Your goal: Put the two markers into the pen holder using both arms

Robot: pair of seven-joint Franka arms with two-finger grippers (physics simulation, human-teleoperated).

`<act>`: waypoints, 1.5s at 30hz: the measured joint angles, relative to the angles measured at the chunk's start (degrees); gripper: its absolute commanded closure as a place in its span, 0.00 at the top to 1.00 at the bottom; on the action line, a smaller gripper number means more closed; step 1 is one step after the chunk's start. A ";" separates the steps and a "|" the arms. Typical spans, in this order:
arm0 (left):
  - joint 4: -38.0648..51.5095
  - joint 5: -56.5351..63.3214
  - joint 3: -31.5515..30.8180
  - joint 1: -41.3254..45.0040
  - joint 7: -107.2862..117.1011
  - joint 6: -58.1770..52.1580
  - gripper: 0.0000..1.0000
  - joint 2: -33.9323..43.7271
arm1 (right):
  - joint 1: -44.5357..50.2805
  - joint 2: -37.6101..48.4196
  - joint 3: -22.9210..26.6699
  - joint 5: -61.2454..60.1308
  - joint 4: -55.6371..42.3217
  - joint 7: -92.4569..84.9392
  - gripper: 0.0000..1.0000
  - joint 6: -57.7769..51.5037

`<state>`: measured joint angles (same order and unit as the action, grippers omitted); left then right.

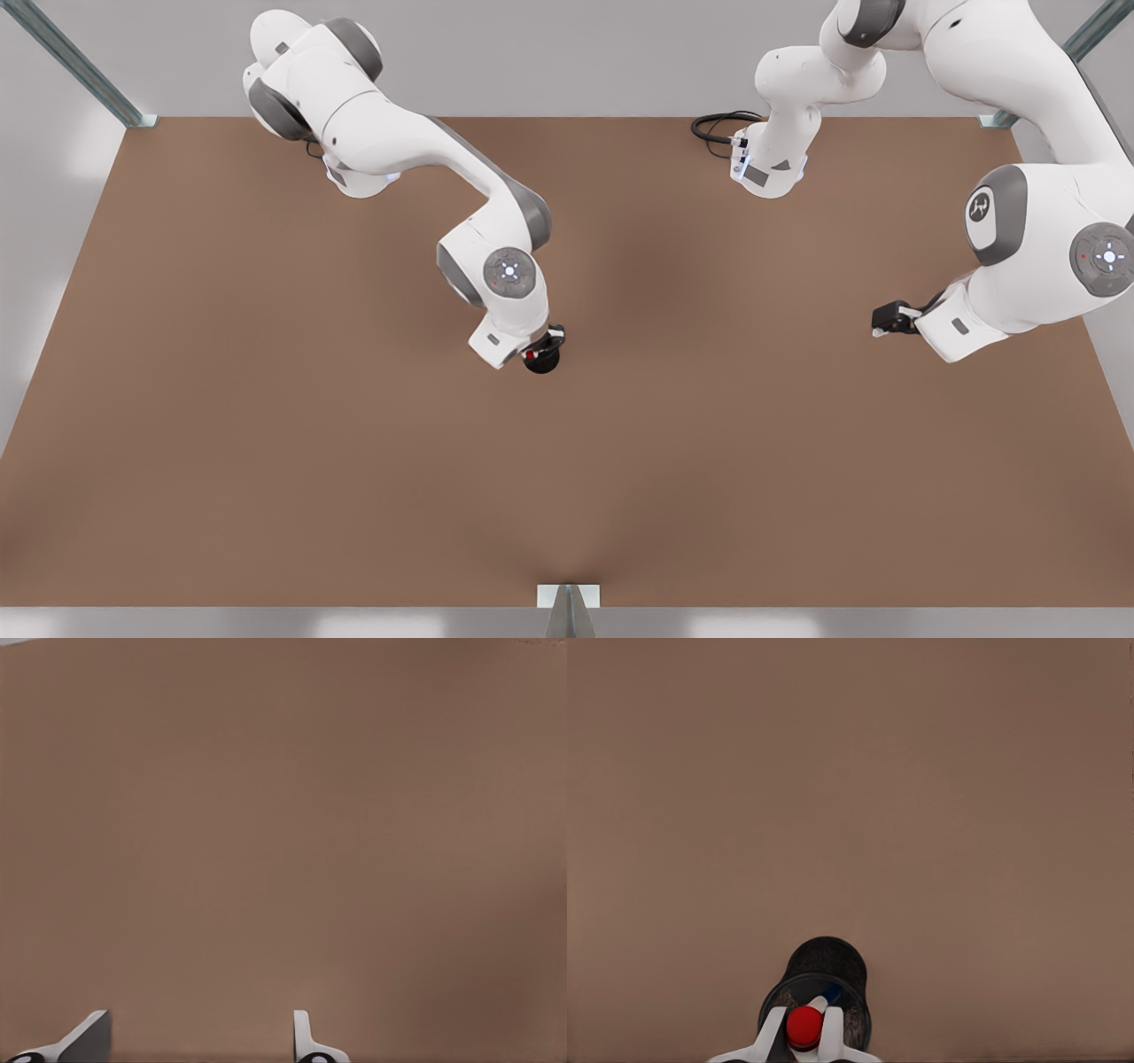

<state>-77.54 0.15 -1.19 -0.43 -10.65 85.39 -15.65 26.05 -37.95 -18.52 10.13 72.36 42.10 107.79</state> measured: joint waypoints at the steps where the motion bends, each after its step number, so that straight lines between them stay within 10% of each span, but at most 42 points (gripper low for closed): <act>1: 0.00 -0.04 0.02 -0.03 0.30 0.00 1.00 -0.12 | 0.32 -0.10 0.00 0.25 0.21 1.07 0.21 0.02; 20: -0.01 -0.27 0.02 -0.29 3.69 -0.03 1.00 -0.33 | 0.51 -2.15 0.09 3.71 1.72 13.28 0.23 2.16; 22: 0.00 -0.31 0.05 -0.24 3.89 -0.03 1.00 -0.33 | 0.65 -2.20 0.08 3.94 1.70 14.09 0.74 2.21; 26: 0.00 -0.38 -0.01 -0.27 4.21 -0.03 1.00 -0.33 | 0.69 -2.34 0.07 5.11 1.69 15.90 0.98 2.03; 33: 0.03 -0.30 -0.03 0.21 4.65 -0.04 1.00 -0.54 | -4.22 2.16 -0.20 6.69 1.08 16.71 1.00 0.79; 37: 0.45 -0.10 -0.07 1.32 4.85 -0.12 1.00 -1.36 | -13.36 18.66 0.73 3.31 9.83 13.04 1.00 -3.05; 45: 1.22 -0.09 -0.12 1.39 5.16 -0.43 1.00 -1.91 | -32.92 32.77 18.53 -9.87 10.47 -3.89 1.00 -13.39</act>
<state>-76.33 0.05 -1.31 0.97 -5.49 84.96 -17.56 -6.87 -5.17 0.01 0.27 82.83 38.21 94.40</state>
